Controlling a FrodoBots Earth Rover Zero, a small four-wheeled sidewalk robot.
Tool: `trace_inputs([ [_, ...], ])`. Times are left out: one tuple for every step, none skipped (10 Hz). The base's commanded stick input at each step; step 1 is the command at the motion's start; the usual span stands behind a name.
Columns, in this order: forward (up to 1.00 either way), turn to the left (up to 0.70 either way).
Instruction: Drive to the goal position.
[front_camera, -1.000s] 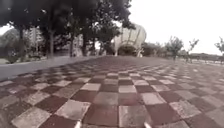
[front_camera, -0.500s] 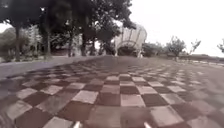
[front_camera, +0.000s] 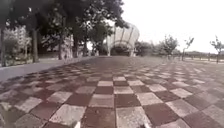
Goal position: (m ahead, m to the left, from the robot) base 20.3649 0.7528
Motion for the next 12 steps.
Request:
trace_inputs([
  [0.85,-0.23],
  [0.85,-0.17],
  [0.85,0.11],
  [0.85,0.11],
  [0.85,0.11],
  [0.85,0.11],
  [0.85,0.11],
  [0.85,0.11],
  [0.85,0.11],
  [0.85,0.11],
  [0.85,0.11],
  [0.85,0.11],
])
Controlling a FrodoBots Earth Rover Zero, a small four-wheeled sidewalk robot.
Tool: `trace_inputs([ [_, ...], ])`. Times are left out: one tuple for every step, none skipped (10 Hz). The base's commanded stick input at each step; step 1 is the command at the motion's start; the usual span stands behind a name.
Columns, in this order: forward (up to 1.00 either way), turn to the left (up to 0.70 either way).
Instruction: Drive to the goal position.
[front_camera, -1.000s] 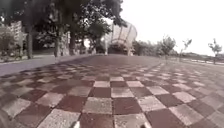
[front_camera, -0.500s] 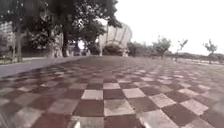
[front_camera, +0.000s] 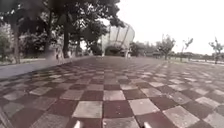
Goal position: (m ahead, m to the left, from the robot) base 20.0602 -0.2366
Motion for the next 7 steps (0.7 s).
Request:
trace_inputs([
  [0.85,0.11],
  [0.85,0.11],
  [0.85,0.11],
  [0.85,-0.12],
  [0.85,-0.23],
  [0.85,-0.23],
  [0.85,-0.23],
])
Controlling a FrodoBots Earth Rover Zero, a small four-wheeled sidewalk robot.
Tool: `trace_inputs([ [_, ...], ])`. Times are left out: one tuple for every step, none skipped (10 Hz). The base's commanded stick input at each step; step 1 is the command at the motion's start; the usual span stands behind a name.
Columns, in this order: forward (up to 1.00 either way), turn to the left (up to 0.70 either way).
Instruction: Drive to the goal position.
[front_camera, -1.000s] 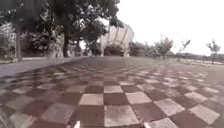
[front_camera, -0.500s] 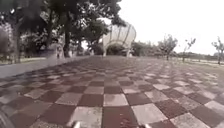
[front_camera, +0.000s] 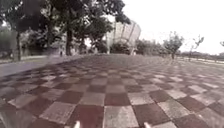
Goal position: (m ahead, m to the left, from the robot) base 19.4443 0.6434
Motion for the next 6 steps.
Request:
trace_inputs([
  [0.85,-0.23],
  [0.85,-0.23],
  [0.85,-0.23],
  [0.85,-0.23],
  [0.85,-0.23],
  [0.85,-0.21],
])
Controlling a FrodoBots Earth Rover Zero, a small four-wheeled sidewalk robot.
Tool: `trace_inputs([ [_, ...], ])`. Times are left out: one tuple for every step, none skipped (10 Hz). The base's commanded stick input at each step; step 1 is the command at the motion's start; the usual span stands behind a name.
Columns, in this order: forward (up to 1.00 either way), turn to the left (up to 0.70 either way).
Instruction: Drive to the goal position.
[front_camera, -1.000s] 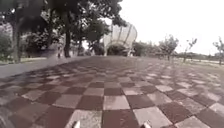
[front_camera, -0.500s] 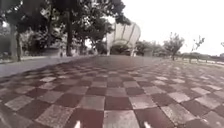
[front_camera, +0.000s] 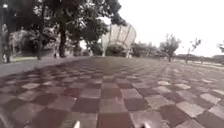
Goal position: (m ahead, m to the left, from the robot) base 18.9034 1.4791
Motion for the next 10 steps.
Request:
trace_inputs([
  [0.85,-0.01],
  [0.85,0.11],
  [0.85,0.11],
  [0.85,0.11],
  [0.85,0.11],
  [0.85,0.11],
  [0.85,0.11],
  [0.85,0.11],
  [0.85,0.11],
  [0.85,0.11],
])
